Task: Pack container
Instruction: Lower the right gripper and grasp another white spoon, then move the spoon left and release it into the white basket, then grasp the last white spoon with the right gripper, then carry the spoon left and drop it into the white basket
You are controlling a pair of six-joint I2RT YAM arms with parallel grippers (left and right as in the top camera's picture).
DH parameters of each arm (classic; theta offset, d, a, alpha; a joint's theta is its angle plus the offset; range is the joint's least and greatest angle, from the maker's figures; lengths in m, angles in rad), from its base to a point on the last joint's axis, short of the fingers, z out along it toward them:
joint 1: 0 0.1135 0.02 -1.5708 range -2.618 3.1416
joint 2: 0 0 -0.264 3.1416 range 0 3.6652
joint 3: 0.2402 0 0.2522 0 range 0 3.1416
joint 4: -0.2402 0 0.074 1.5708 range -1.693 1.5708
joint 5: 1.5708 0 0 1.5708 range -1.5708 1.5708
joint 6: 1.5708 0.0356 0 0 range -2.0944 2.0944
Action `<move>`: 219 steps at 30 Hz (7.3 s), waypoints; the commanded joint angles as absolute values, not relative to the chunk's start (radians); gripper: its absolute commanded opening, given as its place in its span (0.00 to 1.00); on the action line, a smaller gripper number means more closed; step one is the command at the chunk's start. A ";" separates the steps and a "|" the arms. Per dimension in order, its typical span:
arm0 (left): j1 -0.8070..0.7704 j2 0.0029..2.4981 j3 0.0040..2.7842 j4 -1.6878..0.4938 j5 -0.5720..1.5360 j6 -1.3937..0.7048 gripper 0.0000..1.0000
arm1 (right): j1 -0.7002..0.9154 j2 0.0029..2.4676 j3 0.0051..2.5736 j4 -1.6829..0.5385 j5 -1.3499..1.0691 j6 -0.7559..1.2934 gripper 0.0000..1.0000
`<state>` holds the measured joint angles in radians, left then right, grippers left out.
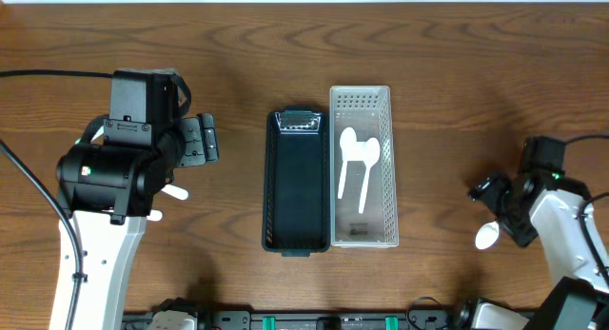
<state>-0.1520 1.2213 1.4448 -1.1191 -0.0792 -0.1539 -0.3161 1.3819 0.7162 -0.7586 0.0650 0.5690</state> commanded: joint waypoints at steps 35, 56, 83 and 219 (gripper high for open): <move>-0.147 1.222 1.442 -1.122 -0.088 -0.159 0.86 | -0.374 1.612 0.690 -0.627 0.006 0.544 0.15; -0.147 1.222 1.442 -1.122 -0.088 -0.159 0.86 | 0.116 1.478 1.316 -0.926 -0.098 0.547 0.01; -0.147 1.222 1.442 -1.121 -0.088 -0.159 0.86 | 0.439 1.872 1.371 -0.903 -0.079 0.532 0.32; -0.147 1.229 1.434 -1.118 -0.088 -0.159 0.83 | 0.182 1.746 1.990 -1.208 0.101 0.331 0.19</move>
<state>-0.1520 1.2217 1.4445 -1.1183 -0.0792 -0.1570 0.2420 1.7870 1.9835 -1.1896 0.0254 0.3172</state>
